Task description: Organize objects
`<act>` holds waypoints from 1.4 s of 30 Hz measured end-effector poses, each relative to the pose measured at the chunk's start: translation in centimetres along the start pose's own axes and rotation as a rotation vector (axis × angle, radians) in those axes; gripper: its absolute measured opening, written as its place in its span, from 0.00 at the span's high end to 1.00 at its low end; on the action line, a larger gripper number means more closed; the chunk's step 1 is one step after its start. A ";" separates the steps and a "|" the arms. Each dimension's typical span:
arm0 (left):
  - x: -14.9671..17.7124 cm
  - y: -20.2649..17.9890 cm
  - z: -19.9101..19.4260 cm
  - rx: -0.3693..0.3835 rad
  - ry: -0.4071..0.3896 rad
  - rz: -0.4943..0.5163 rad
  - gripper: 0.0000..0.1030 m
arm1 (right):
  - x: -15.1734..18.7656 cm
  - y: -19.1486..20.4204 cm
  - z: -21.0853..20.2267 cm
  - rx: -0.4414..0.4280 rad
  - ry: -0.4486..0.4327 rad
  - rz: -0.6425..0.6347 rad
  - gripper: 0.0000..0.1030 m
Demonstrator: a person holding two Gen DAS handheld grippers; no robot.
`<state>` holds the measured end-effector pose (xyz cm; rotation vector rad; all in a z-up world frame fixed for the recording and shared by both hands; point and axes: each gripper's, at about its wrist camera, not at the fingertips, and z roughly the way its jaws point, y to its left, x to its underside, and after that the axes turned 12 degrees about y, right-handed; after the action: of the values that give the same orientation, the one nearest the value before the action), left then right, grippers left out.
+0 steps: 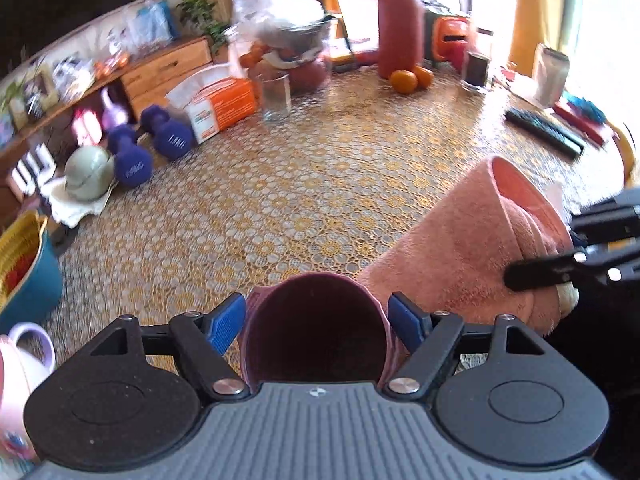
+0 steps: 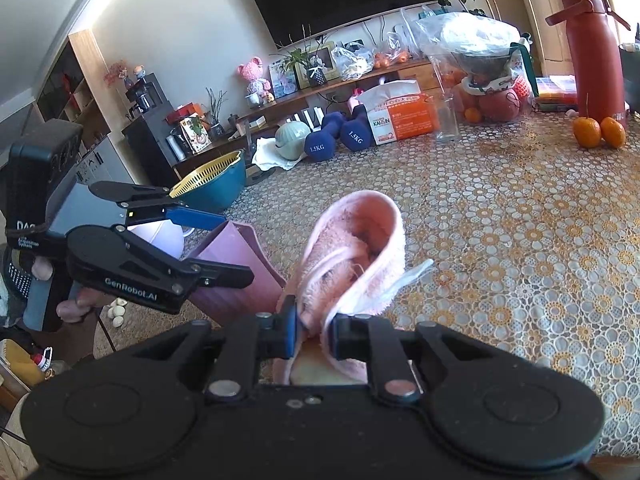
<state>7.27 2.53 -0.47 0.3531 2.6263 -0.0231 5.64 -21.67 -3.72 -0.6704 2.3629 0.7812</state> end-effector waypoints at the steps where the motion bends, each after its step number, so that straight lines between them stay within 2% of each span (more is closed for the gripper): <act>1: 0.0 0.8 0.0 0.015 0.008 -0.066 0.24 | -0.1 0.2 -0.1 -0.001 -0.003 -0.007 0.86; 4: 0.6 3.3 0.1 0.064 0.029 -0.263 0.24 | -0.7 1.1 -0.2 -0.016 -0.014 -0.025 0.86; 6: 1.2 4.5 0.2 0.094 0.039 -0.359 0.24 | -1.3 1.9 -0.2 -0.047 -0.026 -0.033 0.86; 11: 2.5 5.5 0.0 0.116 0.038 -0.473 0.26 | -3.1 5.5 1.2 -0.124 -0.019 -0.105 0.86; 15: 3.2 6.0 -0.3 0.120 0.035 -0.522 0.29 | -3.5 8.0 3.8 -0.114 0.036 -0.163 0.86; 20: 4.1 6.3 -0.4 0.141 0.028 -0.554 0.29 | -3.2 8.1 5.6 -0.131 0.068 -0.127 0.87; 33: 6.6 7.0 -0.7 0.175 -0.005 -0.607 0.31 | -3.2 6.6 8.2 0.093 0.094 -0.155 0.88; 35: 6.9 6.8 -0.5 0.150 0.004 -0.606 0.45 | -3.2 6.0 8.2 0.144 0.096 -0.168 0.88; 36: 7.0 6.8 -0.3 0.147 0.018 -0.604 0.56 | -3.3 5.6 8.1 0.147 0.091 -0.162 0.88; 39: 8.1 6.9 0.4 0.172 0.026 -0.625 0.59 | -3.6 4.8 6.3 0.126 0.056 -0.135 0.88; 42: 8.9 6.4 0.7 0.143 0.012 -0.607 0.59 | -3.8 4.7 4.6 0.093 0.029 -0.134 0.88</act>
<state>1.64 10.82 -4.96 -0.4074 2.6469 -0.4095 7.18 -14.33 -2.64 -0.7959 2.3365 0.6031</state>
